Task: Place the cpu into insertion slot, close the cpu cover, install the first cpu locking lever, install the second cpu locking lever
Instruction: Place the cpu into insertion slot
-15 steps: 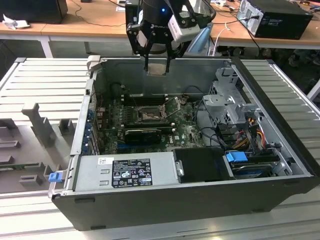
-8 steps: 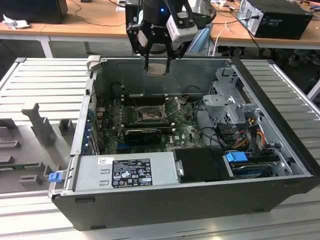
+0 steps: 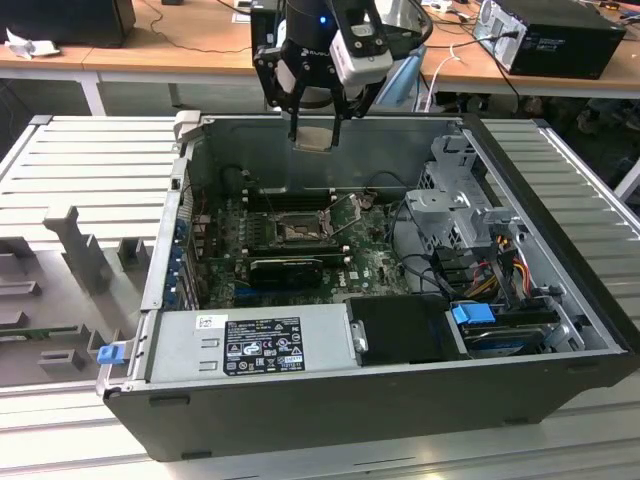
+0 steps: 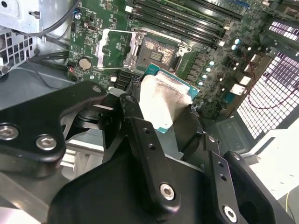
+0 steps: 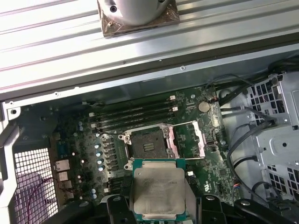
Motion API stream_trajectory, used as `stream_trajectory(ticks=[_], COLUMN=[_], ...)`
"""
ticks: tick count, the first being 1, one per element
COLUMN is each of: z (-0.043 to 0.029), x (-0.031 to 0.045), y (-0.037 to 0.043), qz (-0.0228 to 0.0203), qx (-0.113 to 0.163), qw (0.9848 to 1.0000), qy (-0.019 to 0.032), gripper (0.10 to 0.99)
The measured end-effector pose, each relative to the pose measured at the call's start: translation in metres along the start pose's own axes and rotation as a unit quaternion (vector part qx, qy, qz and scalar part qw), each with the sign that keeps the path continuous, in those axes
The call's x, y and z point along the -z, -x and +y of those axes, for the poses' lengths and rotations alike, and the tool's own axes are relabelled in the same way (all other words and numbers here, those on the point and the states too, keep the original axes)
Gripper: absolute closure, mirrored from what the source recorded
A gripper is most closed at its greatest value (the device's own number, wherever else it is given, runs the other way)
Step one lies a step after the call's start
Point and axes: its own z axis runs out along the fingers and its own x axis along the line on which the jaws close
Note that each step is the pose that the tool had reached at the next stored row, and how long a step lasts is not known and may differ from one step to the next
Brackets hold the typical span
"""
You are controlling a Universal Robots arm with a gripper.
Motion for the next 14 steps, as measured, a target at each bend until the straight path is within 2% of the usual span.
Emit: stream_trajectory(ticks=[14], z=[0.0000], x=[0.0000], y=[0.0000], qz=[-0.0023], qx=[-0.025], qw=[0.9997], qy=[0.0005], gripper=[0.557])
